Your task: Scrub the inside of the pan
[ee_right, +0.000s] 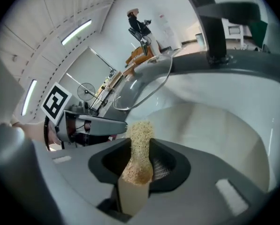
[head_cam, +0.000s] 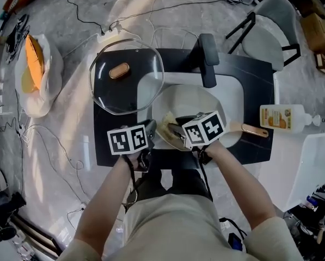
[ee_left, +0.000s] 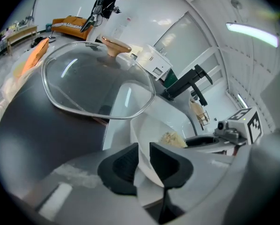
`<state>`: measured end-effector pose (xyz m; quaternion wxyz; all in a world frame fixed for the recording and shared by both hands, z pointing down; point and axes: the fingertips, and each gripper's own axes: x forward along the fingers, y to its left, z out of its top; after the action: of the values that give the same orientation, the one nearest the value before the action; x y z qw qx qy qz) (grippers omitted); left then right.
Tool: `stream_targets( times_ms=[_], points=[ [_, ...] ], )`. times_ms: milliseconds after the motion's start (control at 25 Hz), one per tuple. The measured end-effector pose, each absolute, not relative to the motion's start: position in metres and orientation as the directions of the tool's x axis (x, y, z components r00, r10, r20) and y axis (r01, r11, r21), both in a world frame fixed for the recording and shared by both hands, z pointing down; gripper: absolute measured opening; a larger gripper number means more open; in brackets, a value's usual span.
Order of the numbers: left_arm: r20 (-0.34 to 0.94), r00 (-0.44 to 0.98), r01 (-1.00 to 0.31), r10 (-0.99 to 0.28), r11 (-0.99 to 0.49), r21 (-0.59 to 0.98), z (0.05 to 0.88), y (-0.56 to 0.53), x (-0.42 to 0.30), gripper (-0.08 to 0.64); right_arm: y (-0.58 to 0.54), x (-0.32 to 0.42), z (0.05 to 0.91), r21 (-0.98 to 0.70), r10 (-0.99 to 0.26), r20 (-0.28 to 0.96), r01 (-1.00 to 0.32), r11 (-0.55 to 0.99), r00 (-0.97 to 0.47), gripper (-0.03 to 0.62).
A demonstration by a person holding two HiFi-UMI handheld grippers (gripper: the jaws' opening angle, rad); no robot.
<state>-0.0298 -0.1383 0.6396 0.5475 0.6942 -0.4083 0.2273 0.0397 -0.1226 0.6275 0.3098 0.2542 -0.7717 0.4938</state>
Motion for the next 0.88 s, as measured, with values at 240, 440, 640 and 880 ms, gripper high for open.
stream_targets(
  times_ms=[240, 440, 640, 880],
  points=[
    [0.726, 0.595, -0.796, -0.343, -0.127, 0.592, 0.602, -0.136, -0.039, 0.081, -0.139, 0.056, 0.592, -0.472, -0.264, 0.746, -0.765, 0.439, -0.612, 0.124],
    [0.697, 0.601, -0.793, -0.390, -0.184, 0.580, 0.567, -0.146, -0.045, 0.048, -0.149, 0.067, 0.548, -0.425, -0.387, 0.706, -0.792, 0.439, -0.593, 0.126],
    [0.652, 0.615, -0.785, -0.443, -0.270, 0.558, 0.518, -0.158, -0.044, 0.048, -0.155, 0.074, 0.494, -0.406, -0.489, 0.643, -0.804, 0.434, -0.589, 0.126],
    [0.558, 0.623, -0.778, -0.548, -0.356, 0.518, 0.450, -0.172, -0.048, 0.020, -0.158, 0.076, 0.418, -0.377, -0.597, 0.541, -0.806, 0.457, -0.592, 0.127]
  ],
)
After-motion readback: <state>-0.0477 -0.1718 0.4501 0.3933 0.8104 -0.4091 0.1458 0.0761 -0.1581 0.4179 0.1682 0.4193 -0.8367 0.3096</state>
